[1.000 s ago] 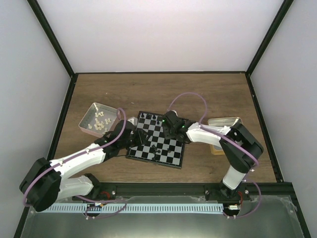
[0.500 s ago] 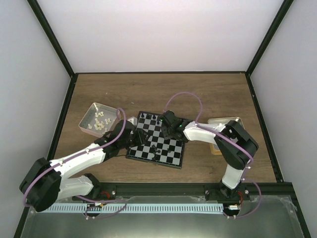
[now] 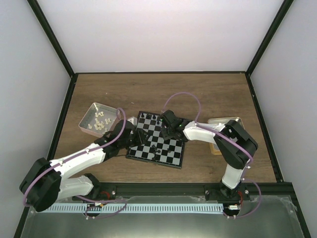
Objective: Set up the chess pieces on the board
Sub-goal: Pick up the chess piece from the chessboard, then place the chess piece on the chessboard.
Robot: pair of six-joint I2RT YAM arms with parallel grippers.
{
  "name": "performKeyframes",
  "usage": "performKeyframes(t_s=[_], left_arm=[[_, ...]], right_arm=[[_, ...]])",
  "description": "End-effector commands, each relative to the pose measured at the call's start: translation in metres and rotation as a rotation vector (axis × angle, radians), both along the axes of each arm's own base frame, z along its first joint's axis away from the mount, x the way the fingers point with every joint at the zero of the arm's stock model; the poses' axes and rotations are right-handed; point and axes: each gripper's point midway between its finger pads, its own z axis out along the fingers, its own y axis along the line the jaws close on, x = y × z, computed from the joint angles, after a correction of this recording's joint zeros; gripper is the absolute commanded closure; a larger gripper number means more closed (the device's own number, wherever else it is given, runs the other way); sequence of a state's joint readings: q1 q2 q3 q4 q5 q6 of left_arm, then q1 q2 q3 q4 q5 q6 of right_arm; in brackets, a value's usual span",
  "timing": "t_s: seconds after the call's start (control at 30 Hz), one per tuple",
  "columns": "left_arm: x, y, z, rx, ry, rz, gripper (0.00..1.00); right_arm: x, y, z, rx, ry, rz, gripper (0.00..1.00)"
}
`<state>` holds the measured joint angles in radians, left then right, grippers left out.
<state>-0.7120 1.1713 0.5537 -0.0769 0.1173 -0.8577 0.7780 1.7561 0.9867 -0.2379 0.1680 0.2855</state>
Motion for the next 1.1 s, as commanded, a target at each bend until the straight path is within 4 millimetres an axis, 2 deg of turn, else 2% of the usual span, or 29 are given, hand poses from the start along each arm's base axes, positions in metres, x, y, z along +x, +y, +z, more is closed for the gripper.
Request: performKeyframes(t_s=[0.0,0.07,0.13,0.27,0.43,0.67,0.73,0.97,1.07], left_arm=[[0.004,-0.001,0.010,-0.014,-0.028,-0.003,0.47],[0.004,-0.001,0.011,-0.017,-0.029,0.002,0.47],[0.005,0.000,0.013,-0.023,-0.032,0.007,0.47],[0.006,-0.003,0.021,-0.067,-0.031,0.006,0.39],[0.006,-0.009,0.038,-0.178,-0.029,-0.007,0.30],[0.004,-0.017,0.052,-0.347,-0.016,-0.056,0.28],[0.003,-0.019,0.054,-0.360,-0.015,-0.072,0.31],[0.004,-0.023,0.052,-0.379,0.005,-0.079,0.58],[0.003,-0.025,0.051,-0.387,0.015,-0.086,0.63]], right_arm=[[0.006,0.004,0.001,0.002,0.002,0.007,0.94],[0.003,0.004,0.004,0.011,0.002,0.025,0.99],[-0.001,0.006,0.011,0.034,-0.012,0.059,0.99],[-0.014,0.024,0.044,0.173,-0.042,0.167,0.99],[-0.044,0.051,0.079,0.364,-0.032,0.359,0.99],[-0.077,0.070,0.108,0.518,0.002,0.543,0.99],[-0.080,0.071,0.116,0.541,-0.008,0.560,0.99],[-0.085,0.074,0.127,0.575,-0.015,0.587,0.99],[-0.085,0.074,0.130,0.584,-0.018,0.580,0.99]])
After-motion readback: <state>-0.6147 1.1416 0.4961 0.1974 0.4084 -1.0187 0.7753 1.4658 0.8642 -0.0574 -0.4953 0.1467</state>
